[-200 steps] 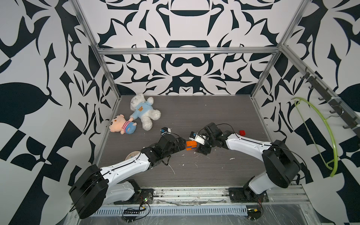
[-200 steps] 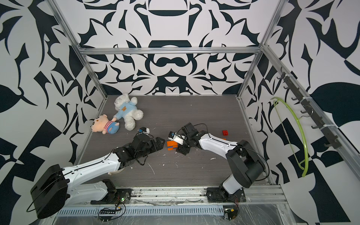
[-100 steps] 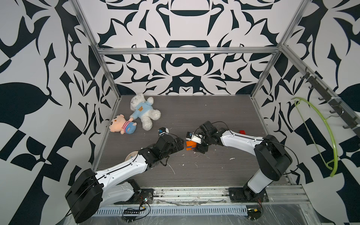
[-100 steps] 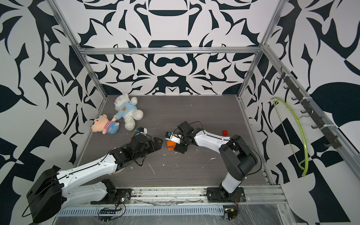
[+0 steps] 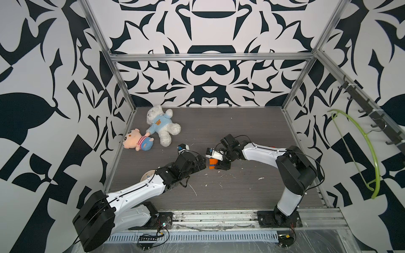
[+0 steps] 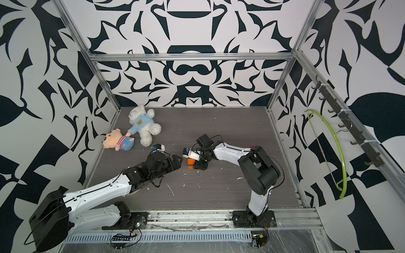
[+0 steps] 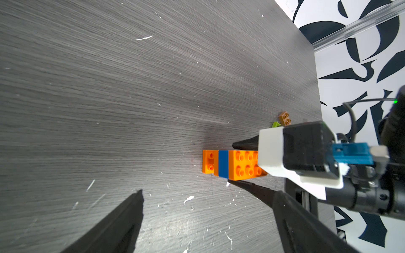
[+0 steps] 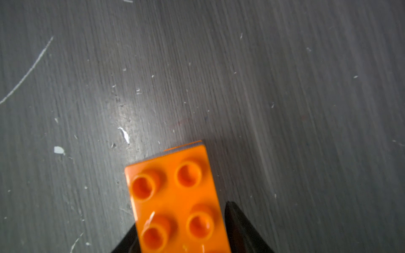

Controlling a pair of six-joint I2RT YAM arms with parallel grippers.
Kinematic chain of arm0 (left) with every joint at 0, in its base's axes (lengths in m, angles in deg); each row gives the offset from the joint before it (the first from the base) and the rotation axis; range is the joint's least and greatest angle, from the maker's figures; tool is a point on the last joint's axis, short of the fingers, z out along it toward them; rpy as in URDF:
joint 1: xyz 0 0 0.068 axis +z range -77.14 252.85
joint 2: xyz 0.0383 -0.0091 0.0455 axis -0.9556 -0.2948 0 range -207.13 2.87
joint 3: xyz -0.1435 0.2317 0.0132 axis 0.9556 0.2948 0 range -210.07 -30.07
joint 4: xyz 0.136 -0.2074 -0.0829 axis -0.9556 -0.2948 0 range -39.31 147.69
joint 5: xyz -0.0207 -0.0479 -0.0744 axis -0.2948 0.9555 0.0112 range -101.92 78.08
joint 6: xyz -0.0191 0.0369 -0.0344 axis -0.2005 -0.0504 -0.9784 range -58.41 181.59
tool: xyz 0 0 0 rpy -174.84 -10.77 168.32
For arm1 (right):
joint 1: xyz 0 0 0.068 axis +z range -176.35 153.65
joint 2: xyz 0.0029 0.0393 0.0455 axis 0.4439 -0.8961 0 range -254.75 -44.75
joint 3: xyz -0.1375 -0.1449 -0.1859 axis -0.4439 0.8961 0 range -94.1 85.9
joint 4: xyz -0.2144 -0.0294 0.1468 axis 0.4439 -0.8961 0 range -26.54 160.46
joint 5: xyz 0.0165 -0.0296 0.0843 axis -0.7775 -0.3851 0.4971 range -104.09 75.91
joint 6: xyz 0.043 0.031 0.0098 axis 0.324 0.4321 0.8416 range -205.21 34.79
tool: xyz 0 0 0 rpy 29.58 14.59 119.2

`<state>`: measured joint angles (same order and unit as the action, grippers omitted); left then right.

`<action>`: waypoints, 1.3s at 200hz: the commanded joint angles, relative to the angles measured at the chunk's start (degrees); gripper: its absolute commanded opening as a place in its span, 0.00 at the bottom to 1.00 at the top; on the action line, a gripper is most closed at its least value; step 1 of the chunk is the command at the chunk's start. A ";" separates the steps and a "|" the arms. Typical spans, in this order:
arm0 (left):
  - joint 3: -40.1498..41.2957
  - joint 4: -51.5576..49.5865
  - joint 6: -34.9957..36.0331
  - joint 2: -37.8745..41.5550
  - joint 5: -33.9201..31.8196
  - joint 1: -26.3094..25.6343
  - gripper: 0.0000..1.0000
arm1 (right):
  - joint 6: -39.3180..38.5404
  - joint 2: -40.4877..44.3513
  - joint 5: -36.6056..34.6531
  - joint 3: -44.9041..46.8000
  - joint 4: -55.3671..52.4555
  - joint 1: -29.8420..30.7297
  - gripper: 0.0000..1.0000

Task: Assemble the number 5 with lego
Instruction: Adjust the lego brick at the center of the board.

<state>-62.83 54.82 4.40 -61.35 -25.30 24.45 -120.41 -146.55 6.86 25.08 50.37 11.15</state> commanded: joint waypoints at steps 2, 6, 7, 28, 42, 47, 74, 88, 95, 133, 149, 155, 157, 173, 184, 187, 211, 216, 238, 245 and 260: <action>0.14 -1.57 -0.12 -0.23 -0.86 -0.11 0.99 | 0.78 1.21 2.28 -2.39 -2.58 0.12 0.45; 0.15 -1.52 -0.19 -0.28 -0.90 -0.11 0.99 | 0.87 1.10 2.46 -2.67 -2.85 0.11 0.44; 0.15 -1.52 -0.20 -0.24 -0.87 -0.11 0.99 | 0.90 1.04 2.58 -2.74 -2.94 0.12 0.44; -0.03 -1.50 -0.15 -0.53 -0.87 -0.11 0.99 | 1.77 -0.09 3.96 -4.52 -4.82 0.12 0.39; -0.20 -1.67 -0.14 -0.54 -0.99 -0.11 0.99 | 2.72 -0.86 4.62 -5.72 -5.62 0.12 0.38; -0.18 -1.76 -0.12 -0.39 -1.06 -0.11 0.99 | 3.15 -1.03 4.88 -6.11 -5.84 0.12 0.38; -0.28 -2.30 -0.24 0.03 -1.62 -0.11 0.99 | 5.34 -2.00 7.93 -7.61 -5.93 0.10 0.37; -0.37 -3.52 -0.42 0.91 -2.71 -0.11 0.99 | 7.23 -2.43 10.43 -8.49 -5.25 0.08 0.37; -0.38 -4.07 -0.59 1.59 -3.59 -0.11 0.99 | 8.25 -2.76 11.71 -8.84 -4.65 0.12 0.37; 0.82 -6.21 -1.31 7.30 -7.29 -0.11 0.99 | 13.44 -6.52 15.07 -12.66 -3.47 0.16 0.37; 1.58 -6.93 -1.34 9.41 -8.54 -0.11 0.99 | 15.45 -8.15 15.88 -14.15 -3.04 0.25 0.37; 1.70 -7.26 -1.35 10.00 -8.88 -0.11 0.99 | 16.45 -8.75 16.34 -14.74 -2.78 0.21 0.37; 1.77 -7.37 -1.39 10.17 -8.99 -0.11 0.99 | 16.87 -8.94 16.52 -15.02 -2.67 0.21 0.37; 1.99 -8.01 -1.53 11.03 -9.29 -0.11 0.99 | 20.00 -10.82 17.08 -16.83 -1.60 0.31 0.37; 2.08 -8.02 -1.68 11.14 -9.30 -0.12 0.99 | 21.28 -12.17 17.95 -18.26 -1.67 0.31 0.37; 2.10 -8.04 -1.66 11.14 -9.18 -0.11 0.99 | 21.51 -12.50 18.17 -18.61 -1.75 0.30 0.38; 1.84 -7.36 -1.81 10.16 -8.85 -0.12 0.99 | 23.76 -15.01 19.22 -21.98 -3.05 0.30 0.38; 1.79 -7.10 -1.79 9.93 -8.78 -0.11 0.99 | 23.80 -15.51 19.80 -22.58 -3.67 0.30 0.38; 0.90 -6.45 -1.58 8.04 -7.83 -0.11 0.99 | 25.22 -17.27 20.70 -24.70 -4.48 0.30 0.38; 0.56 -6.44 -1.56 7.44 -7.56 -0.12 0.99 | 25.52 -17.80 20.93 -25.22 -4.64 0.30 0.38; 0.02 -6.37 -1.47 6.44 -7.04 -0.11 0.99 | 26.47 -18.93 21.04 -25.99 -4.60 0.30 0.38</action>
<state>-61.54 48.48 2.85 -53.48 -33.22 24.45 -96.74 -165.39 25.31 2.11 47.04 11.26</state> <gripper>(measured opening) 0.992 0.386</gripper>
